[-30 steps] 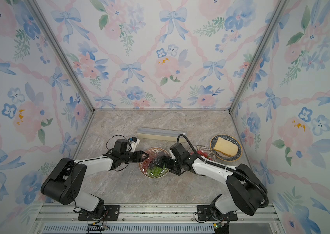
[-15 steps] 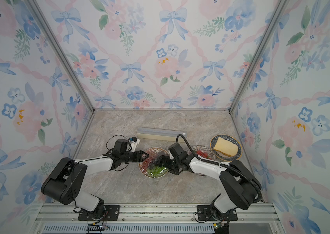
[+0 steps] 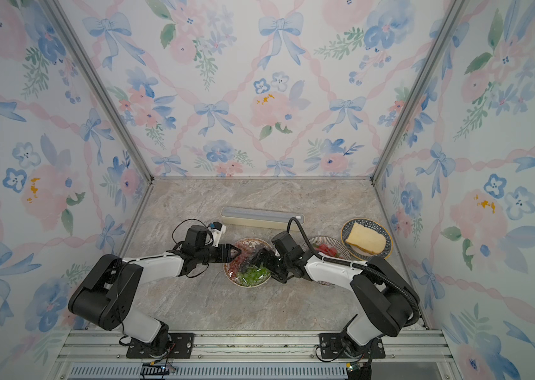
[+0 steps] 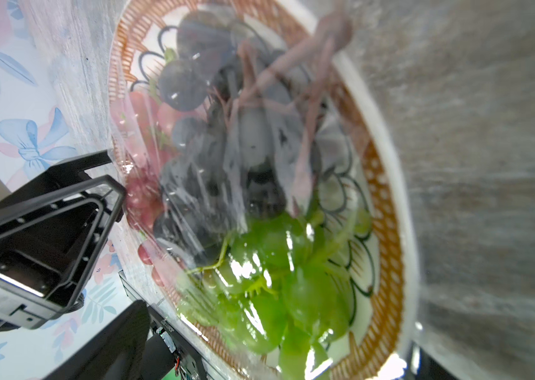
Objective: Wrap the plate with plastic wrap
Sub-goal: Cover the plate with plastic wrap.
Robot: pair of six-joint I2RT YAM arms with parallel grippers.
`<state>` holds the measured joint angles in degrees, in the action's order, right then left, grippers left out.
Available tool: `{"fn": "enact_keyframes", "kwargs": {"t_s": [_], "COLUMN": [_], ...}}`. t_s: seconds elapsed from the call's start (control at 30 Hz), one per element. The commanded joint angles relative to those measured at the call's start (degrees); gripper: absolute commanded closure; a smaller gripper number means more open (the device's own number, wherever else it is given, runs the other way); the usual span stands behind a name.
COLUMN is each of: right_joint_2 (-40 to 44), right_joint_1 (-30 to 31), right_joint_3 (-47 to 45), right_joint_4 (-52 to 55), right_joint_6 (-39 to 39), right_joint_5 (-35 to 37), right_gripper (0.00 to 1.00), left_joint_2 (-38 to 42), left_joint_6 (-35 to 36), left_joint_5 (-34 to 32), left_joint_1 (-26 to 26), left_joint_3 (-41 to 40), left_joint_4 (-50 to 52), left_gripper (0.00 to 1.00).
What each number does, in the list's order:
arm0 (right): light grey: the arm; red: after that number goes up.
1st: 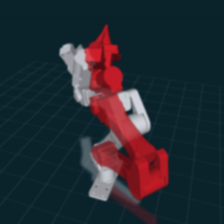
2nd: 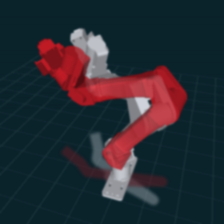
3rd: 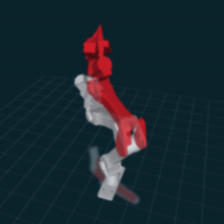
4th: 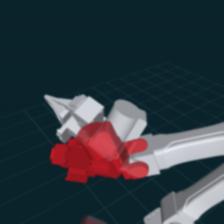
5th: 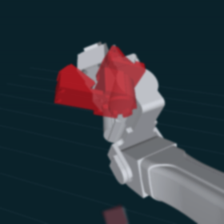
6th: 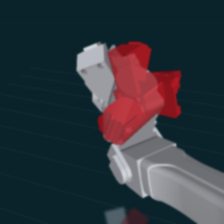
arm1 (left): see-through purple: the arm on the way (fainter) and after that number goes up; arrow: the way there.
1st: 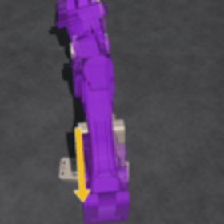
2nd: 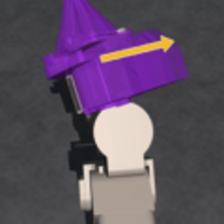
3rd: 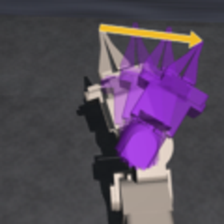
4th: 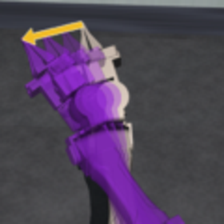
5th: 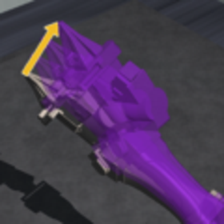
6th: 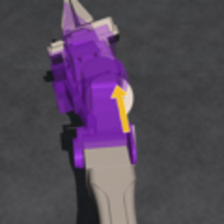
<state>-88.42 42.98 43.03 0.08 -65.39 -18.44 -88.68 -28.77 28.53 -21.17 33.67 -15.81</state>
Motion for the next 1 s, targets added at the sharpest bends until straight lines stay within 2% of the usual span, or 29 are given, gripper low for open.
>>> {"fn": "enact_keyframes", "kwargs": {"t_s": [0.0,0.1,0.23,0.33,0.43,0.6,0.77,0.97], "right_joint_2": [3.4,5.0,9.5,11.2,9.0,0.2,-8.0,-10.5], "right_joint_1": [0.4,-0.1,-2.0,-4.8,-8.2,-9.6,-9.3,-6.7], "right_joint_3": [-1.0,-1.6,1.6,3.9,5.9,10.9,13.8,14.2], "right_joint_4": [-2.7,5.1,16.3,17.2,15.6,12.0,7.5,6.5], "right_joint_6": [1.2,6.4,17.7,23.3,26.7,29.2,26.8,24.0], "right_joint_5": [1.0,1.9,5.6,5.6,3.3,1.6,-2.7,-5.5], "right_gripper": [0.03,0.03,0.03,0.03,0.03,0.03,0.03,0.03], "left_joint_2": [2.2,4.6,9.2,12.0,14.4,18.7,18.3,15.0], "left_joint_6": [-0.7,-0.8,-0.9,-0.8,-1.4,-4.3,-6.8,-8.0], "left_joint_5": [2.3,1.3,-0.9,-1.5,-1.9,-2.0,0.8,1.7], "left_joint_1": [1.7,4.2,6.4,6.8,6.8,5.9,3.8,-0.7], "left_joint_3": [1.1,1.0,-0.6,-2.1,-4.5,-10.2,-11.9,-11.1], "left_joint_4": [-0.4,-0.4,-0.1,2.0,4.7,6.3,6.3,6.2], "left_gripper": [0.32,0.3,0.28,0.28,0.28,0.28,0.28,0.27]}}
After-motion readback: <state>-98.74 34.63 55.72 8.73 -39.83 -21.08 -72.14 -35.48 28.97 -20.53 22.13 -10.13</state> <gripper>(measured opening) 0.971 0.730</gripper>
